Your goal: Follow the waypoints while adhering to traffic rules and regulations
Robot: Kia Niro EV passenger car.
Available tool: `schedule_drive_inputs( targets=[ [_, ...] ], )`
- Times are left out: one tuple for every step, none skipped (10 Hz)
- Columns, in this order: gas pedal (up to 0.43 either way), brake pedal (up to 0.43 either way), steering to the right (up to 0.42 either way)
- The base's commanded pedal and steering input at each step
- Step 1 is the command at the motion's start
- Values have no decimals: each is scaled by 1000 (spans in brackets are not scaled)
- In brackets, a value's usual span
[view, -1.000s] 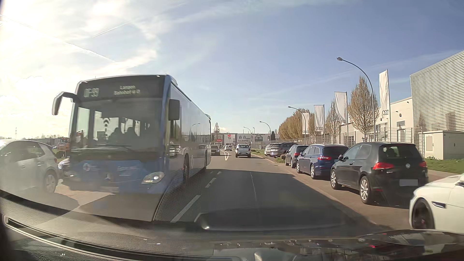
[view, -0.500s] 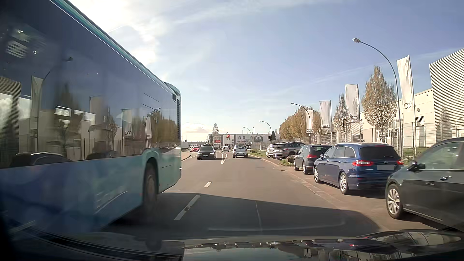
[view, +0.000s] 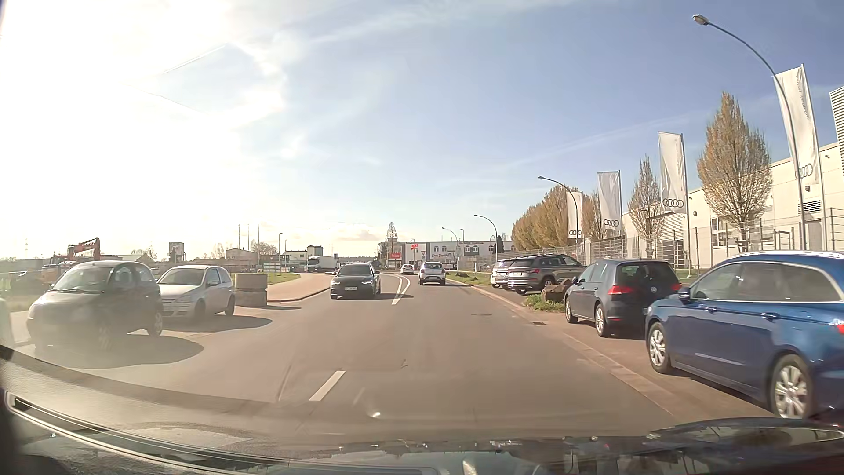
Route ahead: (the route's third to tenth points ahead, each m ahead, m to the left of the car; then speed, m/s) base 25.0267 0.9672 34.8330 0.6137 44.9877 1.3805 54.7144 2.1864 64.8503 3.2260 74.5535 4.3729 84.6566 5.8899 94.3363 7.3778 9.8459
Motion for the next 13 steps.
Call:
schedule_drive_inputs(
  targets=[
    [370, 0, -3],
    [370, 0, -3],
    [370, 0, -3],
    [370, 0, -4],
    [358, 0, -4],
    [350, 0, -7],
    [331, 0, -10],
    [311, 0, -10],
    [268, 0, -10],
    [268, 0, -10],
    [260, 0, -10],
    [248, 0, -10],
    [240, 0, -11]
  ],
)
